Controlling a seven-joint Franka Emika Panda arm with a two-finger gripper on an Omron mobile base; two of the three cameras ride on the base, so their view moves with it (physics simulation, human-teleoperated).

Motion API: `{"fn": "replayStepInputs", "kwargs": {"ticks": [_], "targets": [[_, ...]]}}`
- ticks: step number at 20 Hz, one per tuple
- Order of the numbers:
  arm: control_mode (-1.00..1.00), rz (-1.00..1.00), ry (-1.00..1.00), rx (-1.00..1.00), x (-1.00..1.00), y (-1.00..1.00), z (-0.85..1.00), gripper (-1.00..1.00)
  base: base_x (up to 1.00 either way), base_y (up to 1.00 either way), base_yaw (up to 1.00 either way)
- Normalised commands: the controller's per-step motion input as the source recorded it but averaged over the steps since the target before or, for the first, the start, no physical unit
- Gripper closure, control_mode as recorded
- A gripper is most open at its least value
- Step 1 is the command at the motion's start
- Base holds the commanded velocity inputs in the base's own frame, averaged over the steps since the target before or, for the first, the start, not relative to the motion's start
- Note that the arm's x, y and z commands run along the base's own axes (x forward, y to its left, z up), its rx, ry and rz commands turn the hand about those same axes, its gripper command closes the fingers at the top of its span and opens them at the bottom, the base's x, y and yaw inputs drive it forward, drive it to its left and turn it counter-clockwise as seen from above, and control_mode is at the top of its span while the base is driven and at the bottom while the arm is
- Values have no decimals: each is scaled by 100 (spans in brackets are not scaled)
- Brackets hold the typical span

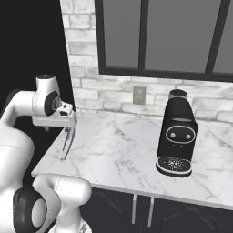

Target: Pick up the tongs from the counter and place them near the plate next to the oven.

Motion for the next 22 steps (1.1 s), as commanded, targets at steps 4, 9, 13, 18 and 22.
{"fn": "replayStepInputs", "kwargs": {"ticks": [4,9,13,18,22], "targets": [[-100,1,0,-1,0,17,-59,-100,0,0,0],[-100,0,-1,0,0,8,-60,-100,0,0,0],[-100,0,-2,0,5,10,-49,-100,0,0,0],[-100,0,-2,-1,28,2,-35,-100,0,0,0],[-100,0,0,0,38,0,-31,-100,0,0,0]]}}
